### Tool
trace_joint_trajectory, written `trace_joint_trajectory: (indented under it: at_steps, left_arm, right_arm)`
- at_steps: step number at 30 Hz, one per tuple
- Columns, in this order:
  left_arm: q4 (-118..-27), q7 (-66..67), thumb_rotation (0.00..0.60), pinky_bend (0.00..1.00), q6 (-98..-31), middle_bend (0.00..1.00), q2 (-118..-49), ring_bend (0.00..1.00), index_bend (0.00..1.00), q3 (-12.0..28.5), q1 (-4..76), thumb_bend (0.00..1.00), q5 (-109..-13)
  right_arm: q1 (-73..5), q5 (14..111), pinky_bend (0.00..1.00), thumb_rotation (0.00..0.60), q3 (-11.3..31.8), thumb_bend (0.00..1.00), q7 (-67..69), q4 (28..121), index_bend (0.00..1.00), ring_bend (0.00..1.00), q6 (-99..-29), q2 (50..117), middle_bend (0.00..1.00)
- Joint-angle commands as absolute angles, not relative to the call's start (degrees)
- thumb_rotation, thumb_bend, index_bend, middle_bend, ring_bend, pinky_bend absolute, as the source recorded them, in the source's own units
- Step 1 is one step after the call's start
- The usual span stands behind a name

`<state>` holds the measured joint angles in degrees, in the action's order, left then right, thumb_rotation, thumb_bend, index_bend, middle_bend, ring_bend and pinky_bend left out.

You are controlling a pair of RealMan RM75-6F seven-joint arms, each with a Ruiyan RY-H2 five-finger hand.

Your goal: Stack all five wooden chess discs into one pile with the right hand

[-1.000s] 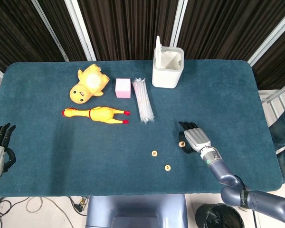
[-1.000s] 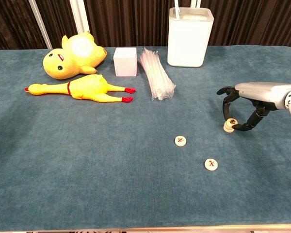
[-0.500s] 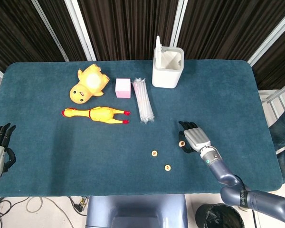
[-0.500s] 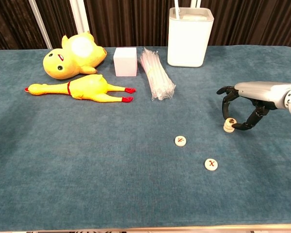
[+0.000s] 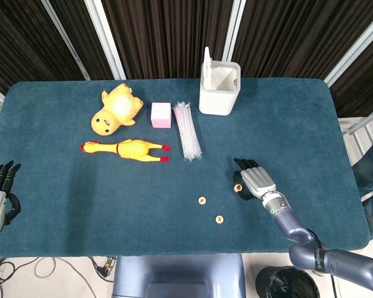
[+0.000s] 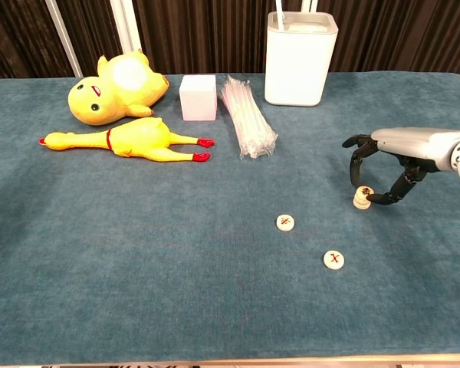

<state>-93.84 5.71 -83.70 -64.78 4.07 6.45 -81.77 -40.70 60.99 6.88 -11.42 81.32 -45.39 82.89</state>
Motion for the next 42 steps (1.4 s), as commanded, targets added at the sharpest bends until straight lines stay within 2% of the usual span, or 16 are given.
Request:
trace_joint_trajectory:
  at_steps: [1, 8, 17, 31, 42]
  left_arm:
    - [-93.81, 5.82, 0.600, 0.05, -83.70, 0.00, -64.81, 0.00, 0.07, 4.09, 6.46, 0.82, -81.73]
    - [-93.85, 5.76, 0.600, 0.05, -83.74, 0.00, -64.80, 0.00, 0.07, 4.06, 6.43, 0.82, -81.78]
    - [-93.82, 5.28, 0.600, 0.05, -83.56, 0.00, -64.68, 0.00, 0.07, 3.95, 6.49, 0.82, -81.98]
    - [-93.80, 4.87, 0.600, 0.05, -83.40, 0.00, -64.53, 0.00, 0.07, 3.90, 6.53, 0.82, -82.04]
    - [-93.75, 5.03, 0.600, 0.05, -83.43, 0.00, -64.63, 0.00, 0.07, 3.92, 6.53, 0.82, -81.97]
  right_arm:
    - [-40.38, 61.66, 0.09, 0.600, 6.80, 0.42, -11.32, 82.74, 0.41, 0.00, -46.07, 82.07, 0.00]
    - [-38.70, 64.83, 0.09, 0.600, 6.00, 0.42, -12.40, 90.58, 0.37, 0.00, -50.04, 78.31, 0.00]
    - [-38.08, 67.13, 0.09, 0.600, 4.37, 0.42, -17.00, 96.90, 0.36, 0.00, -52.70, 77.75, 0.00]
    - [-38.03, 66.12, 0.09, 0.600, 3.06, 0.42, -24.36, 98.11, 0.35, 0.00, -55.79, 82.47, 0.00]
    - [-40.15, 61.95, 0.09, 0.600, 5.02, 0.42, -28.10, 96.23, 0.35, 0.00, -54.77, 86.54, 0.00]
